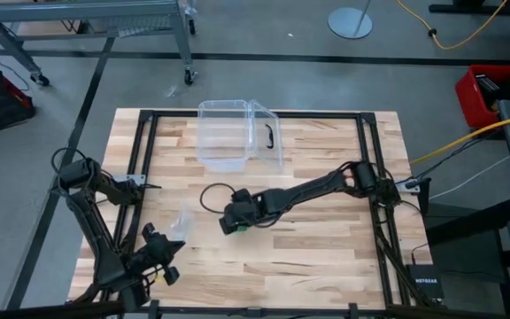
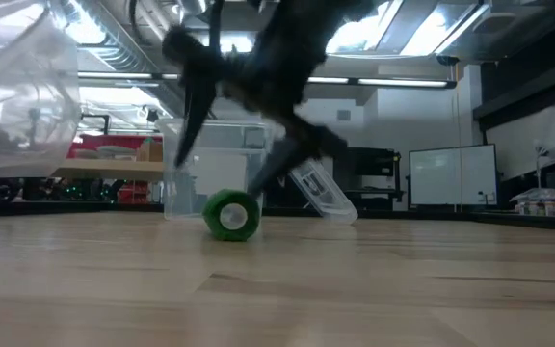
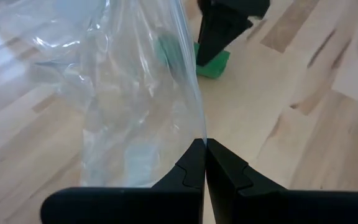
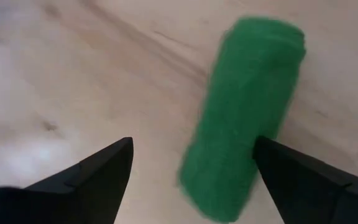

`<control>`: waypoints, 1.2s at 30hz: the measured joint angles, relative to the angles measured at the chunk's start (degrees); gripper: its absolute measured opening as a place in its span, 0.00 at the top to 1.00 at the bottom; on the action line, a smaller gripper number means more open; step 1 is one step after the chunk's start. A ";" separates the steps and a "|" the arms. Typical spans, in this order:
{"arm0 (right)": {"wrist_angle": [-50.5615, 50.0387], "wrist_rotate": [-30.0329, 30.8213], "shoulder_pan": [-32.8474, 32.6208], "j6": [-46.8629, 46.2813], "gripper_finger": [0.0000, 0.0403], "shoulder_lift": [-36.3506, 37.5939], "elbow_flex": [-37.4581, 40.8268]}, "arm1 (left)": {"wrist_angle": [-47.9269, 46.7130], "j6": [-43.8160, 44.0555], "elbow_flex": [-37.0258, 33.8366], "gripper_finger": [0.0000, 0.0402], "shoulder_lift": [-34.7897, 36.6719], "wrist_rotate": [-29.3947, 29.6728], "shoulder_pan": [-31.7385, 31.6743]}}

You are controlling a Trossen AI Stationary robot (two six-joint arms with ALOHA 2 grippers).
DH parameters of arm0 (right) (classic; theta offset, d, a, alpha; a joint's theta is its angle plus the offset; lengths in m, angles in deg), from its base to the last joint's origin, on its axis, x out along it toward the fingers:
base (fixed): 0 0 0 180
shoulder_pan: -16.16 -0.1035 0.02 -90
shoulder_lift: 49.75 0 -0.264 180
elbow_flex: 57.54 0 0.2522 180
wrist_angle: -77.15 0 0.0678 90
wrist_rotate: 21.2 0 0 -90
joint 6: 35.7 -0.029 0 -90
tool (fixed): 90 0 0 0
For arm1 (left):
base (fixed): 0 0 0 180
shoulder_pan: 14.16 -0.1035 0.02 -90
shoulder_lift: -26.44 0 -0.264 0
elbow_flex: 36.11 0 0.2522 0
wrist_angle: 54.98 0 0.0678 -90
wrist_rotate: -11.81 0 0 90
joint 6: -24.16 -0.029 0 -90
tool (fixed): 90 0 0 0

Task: Roll bandage
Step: Put the green bandage into the transparent zip bag

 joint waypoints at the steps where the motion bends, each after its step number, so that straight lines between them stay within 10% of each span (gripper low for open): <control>1: 0.21 -1.62 0.01 -0.51 0.16 -0.74 0.03 | 0.57 0.01 0.00 1.00 0.00 -0.02 0.35; 29: 6.32 2.60 1.04 -16.60 0.16 -4.23 0.02 | 12.43 -3.25 0.02 1.00 -0.02 0.02 5.76; 36: 2.62 1.68 1.27 -17.85 0.31 -4.41 -0.13 | 12.45 -3.24 0.02 1.00 -0.02 0.02 5.74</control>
